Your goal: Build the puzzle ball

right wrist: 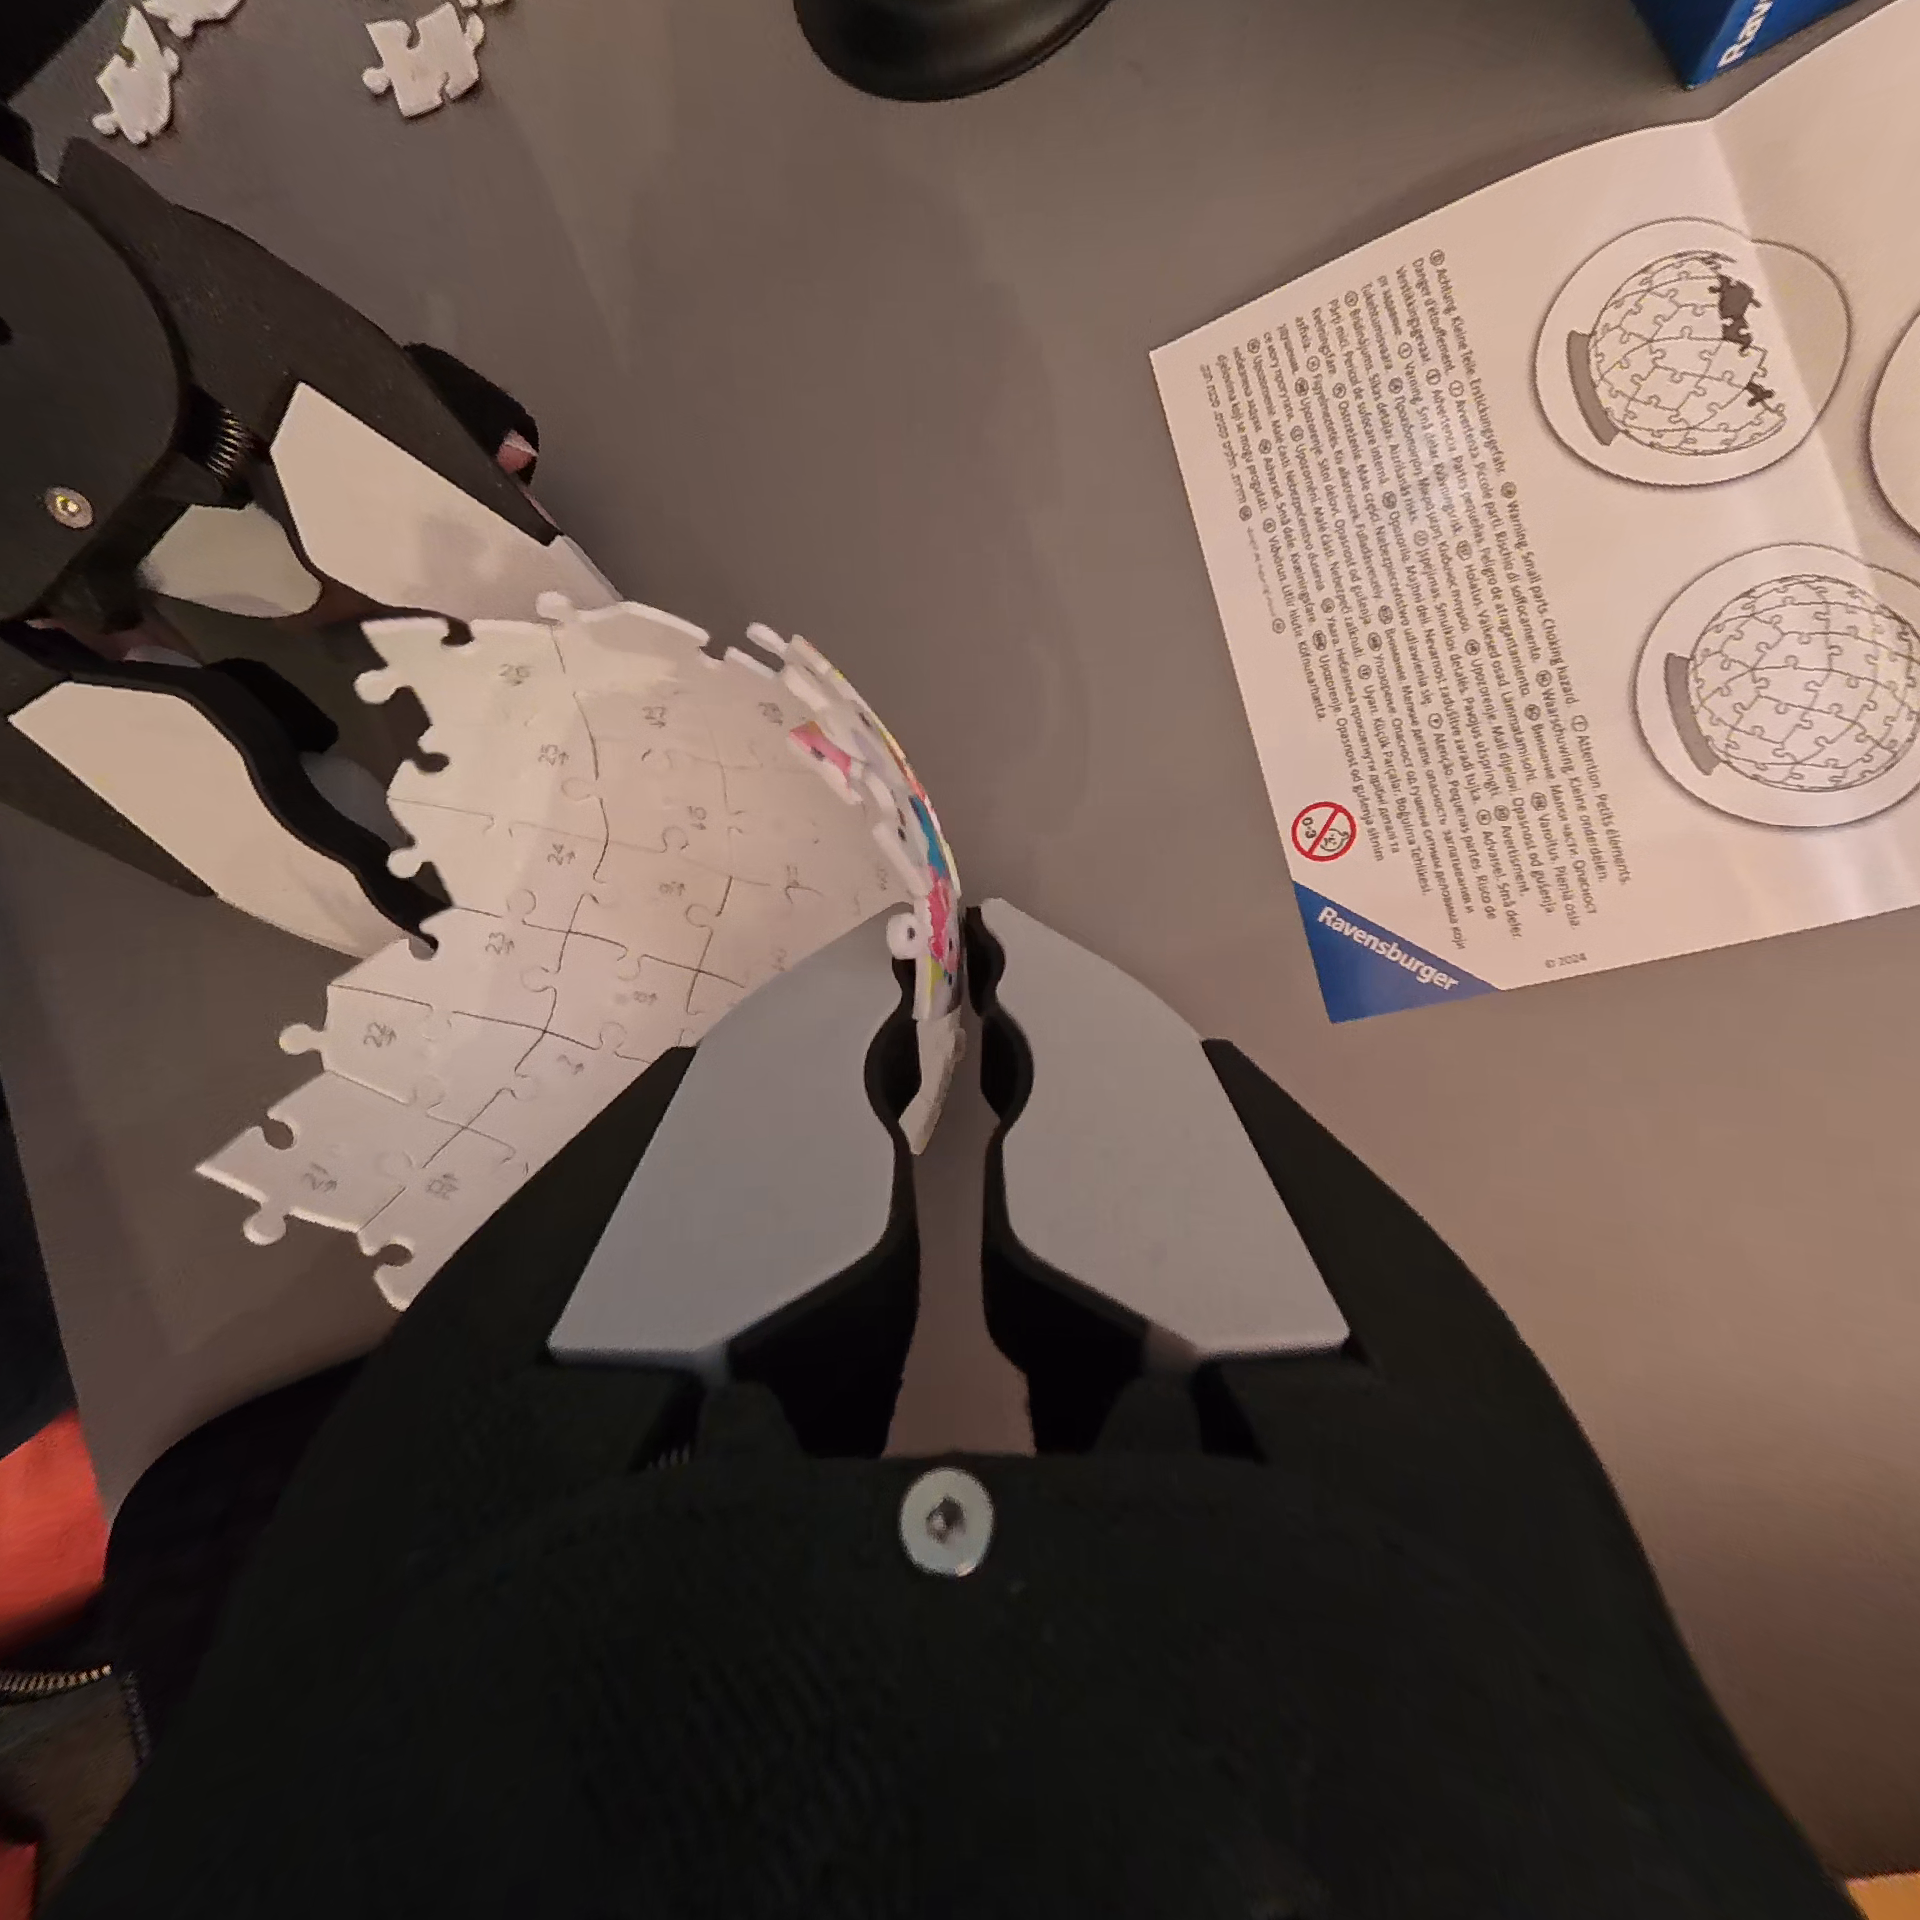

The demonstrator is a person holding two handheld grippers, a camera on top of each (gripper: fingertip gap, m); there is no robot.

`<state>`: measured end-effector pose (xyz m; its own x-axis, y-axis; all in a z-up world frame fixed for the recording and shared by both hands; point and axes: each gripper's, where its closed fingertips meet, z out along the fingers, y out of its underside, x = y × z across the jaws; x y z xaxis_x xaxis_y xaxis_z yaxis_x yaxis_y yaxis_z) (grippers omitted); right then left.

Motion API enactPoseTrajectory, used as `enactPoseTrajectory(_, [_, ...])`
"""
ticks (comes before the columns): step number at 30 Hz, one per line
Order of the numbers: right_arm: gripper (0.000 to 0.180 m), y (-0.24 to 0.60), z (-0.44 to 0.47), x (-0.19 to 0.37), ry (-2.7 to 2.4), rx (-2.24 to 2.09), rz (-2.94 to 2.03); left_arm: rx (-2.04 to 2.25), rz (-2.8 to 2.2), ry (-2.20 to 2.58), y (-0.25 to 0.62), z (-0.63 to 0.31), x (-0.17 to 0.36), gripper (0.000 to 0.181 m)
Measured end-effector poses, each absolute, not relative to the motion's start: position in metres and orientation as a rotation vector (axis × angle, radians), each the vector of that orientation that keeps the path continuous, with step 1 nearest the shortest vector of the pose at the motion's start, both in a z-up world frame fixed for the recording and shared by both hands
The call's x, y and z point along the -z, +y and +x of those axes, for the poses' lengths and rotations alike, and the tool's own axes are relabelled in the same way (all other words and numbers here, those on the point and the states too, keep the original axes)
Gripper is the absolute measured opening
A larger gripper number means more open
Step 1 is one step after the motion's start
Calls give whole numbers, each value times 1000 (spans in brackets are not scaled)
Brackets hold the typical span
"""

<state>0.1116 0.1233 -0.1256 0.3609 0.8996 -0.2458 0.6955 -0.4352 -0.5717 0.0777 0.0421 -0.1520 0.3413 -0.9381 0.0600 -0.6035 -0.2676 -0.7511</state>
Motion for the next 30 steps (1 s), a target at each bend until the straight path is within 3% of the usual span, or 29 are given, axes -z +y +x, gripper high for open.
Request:
enactPoseTrajectory(23, [5,125,110,124,-1383,-665,-2240,665,-1991,1330,44,77,153,76])
enactPoseTrajectory(30, [6,122,111,123,-1414,-662,-2215,662,-1989,1340,44,77,154,71])
